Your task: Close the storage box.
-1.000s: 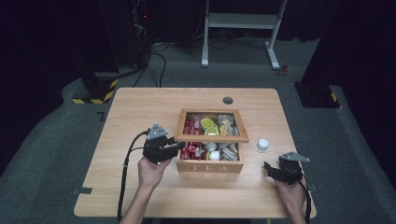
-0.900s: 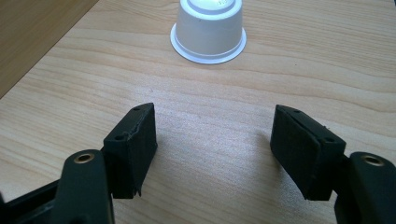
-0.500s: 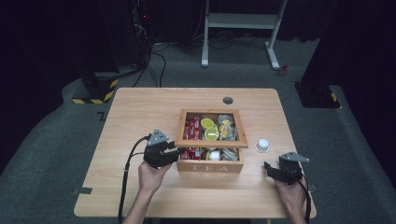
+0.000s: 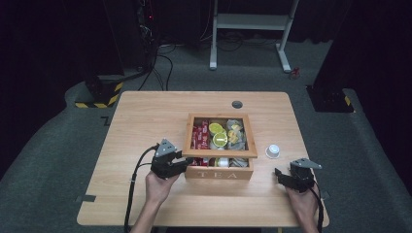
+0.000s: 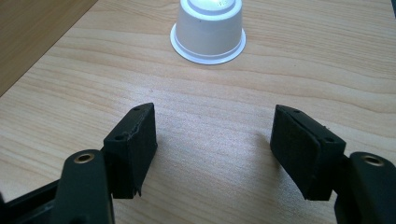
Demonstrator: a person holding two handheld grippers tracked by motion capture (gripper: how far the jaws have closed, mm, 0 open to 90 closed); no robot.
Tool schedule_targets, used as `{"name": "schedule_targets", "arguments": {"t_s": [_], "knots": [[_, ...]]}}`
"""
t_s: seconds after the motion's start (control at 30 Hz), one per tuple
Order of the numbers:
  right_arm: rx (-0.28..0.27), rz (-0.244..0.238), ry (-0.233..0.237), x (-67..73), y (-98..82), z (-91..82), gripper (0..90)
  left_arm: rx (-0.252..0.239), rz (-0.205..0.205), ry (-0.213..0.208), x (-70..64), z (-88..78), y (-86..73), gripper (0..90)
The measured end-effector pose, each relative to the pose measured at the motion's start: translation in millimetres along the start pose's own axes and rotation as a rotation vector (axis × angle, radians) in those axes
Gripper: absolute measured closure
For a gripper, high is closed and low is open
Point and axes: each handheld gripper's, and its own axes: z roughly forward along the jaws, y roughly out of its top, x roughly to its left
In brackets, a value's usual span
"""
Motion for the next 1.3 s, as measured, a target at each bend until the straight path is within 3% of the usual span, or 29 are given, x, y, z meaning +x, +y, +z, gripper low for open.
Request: {"name": "schedule_targets", "arguments": {"t_s": [0.7,1.3], "knots": [[-0.003,-0.009,0.0,0.4,-0.1,-0.1,31.5,0.021,0.007,0.007,-4.1,9.4,-17.6,56.4],[-0.003,-0.011,-0.002,0.8,-0.1,-0.2,31.6,0.037,0.043,0.04,-7.5,11.7,-22.1,49.9]]}}
